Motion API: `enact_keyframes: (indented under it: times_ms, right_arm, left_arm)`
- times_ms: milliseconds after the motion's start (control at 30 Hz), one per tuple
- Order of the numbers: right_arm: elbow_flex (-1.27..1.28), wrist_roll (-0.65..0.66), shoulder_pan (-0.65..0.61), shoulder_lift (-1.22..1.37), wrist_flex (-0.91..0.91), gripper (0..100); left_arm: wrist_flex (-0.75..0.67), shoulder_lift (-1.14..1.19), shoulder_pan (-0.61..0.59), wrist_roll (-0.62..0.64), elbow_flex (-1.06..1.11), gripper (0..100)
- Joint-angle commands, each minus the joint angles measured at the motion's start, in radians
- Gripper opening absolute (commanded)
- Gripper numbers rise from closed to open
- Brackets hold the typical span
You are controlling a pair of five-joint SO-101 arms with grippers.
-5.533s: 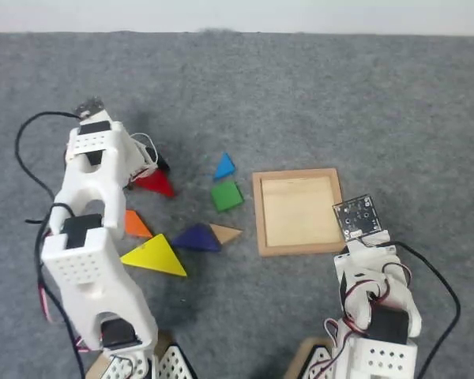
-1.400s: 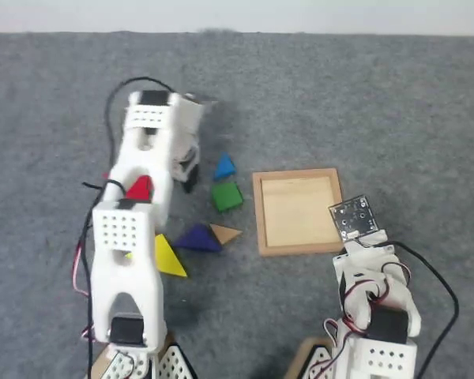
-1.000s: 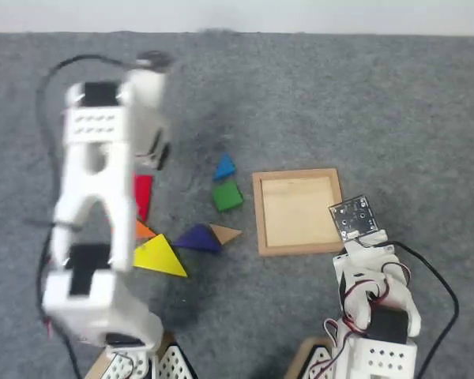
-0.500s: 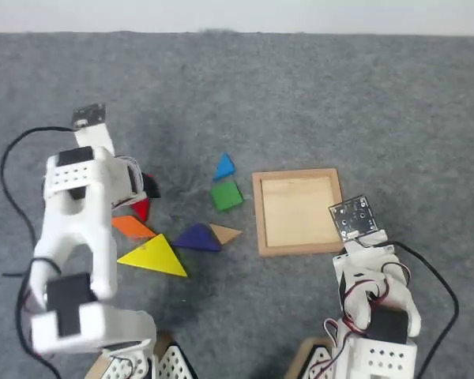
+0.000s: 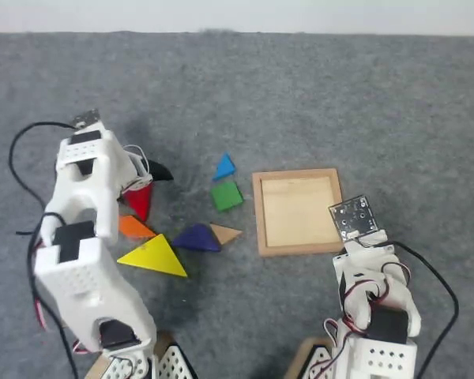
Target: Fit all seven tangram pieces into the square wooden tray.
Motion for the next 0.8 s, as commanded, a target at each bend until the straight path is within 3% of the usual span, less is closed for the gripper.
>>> enact_keyframes:
  times_ms: [0, 167, 467, 567, 767]
  right_arm:
    - [-0.009, 0.017, -0.005, 0.002, 0.007, 0.9]
    - [-0.009, 0.017, -0.005, 0.002, 0.007, 0.9]
    - [-0.009, 0.017, -0.005, 0.002, 0.007, 0.9]
    - [-0.009, 0.017, -0.005, 0.002, 0.007, 0.9]
    - [-0.009, 0.017, -0.005, 0.002, 0.007, 0.9]
  left_arm:
    - [0.002, 0.008, 0.002, 0.009, -0.088, 39]
    - [0.008, 0.063, 0.005, 0.011, -0.128, 31]
    - [0.150, 0.183, 0.005, -0.008, -0.278, 30]
    - [0.204, 0.224, 0.011, -0.087, -0.343, 27]
    - [0.226, 0.252, 0.063, -0.328, -0.401, 10]
